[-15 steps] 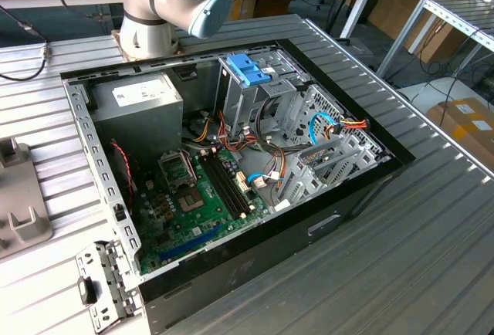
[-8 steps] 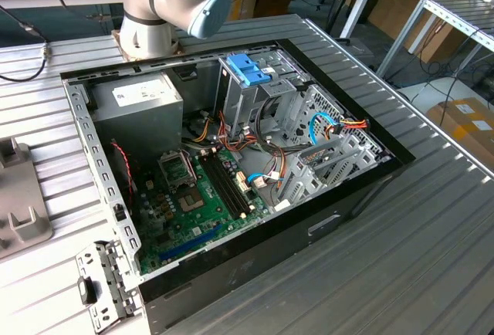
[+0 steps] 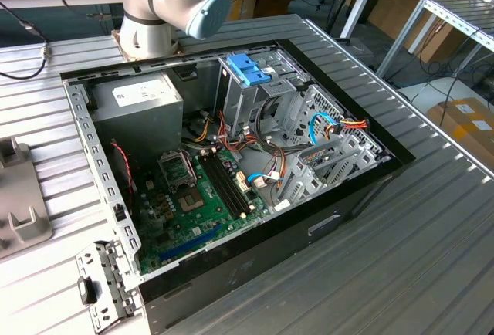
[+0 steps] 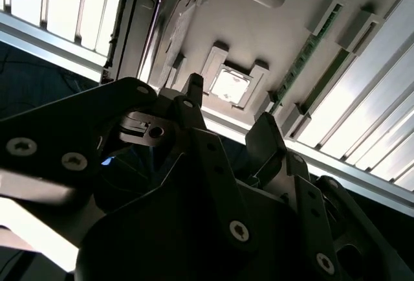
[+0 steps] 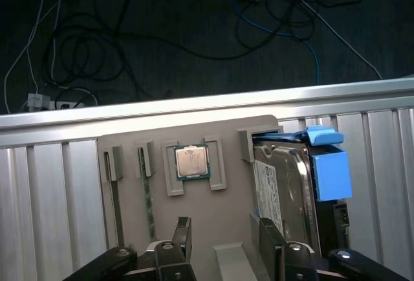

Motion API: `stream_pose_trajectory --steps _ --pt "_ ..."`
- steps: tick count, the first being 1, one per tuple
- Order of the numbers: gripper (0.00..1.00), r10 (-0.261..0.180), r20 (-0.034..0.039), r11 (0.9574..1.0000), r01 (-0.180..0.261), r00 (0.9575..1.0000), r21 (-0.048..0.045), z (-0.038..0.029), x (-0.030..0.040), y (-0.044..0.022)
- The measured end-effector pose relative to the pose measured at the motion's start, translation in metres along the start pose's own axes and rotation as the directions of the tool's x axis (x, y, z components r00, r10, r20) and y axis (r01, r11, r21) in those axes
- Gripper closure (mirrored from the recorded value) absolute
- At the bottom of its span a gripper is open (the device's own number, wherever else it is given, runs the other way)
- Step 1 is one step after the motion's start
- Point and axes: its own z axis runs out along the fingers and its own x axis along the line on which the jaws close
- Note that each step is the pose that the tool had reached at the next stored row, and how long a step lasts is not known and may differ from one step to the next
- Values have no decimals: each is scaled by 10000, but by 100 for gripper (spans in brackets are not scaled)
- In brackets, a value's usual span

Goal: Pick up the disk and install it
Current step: 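Pick up the disk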

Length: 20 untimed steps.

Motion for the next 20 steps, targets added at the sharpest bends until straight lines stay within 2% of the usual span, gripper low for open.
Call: stream_pose_trajectory --steps 3,6,13,20 --pt "46 1 -18 10000 -1 10000 13 -21 -53 25" --pt "46 0 -61 10000 0 10000 60 -96 -95 52" --pt "46 -20 -91 10000 21 10000 73 -97 -270 115" --pt "46 -86 -101 9999 87 9999 99 -160 -324 151"
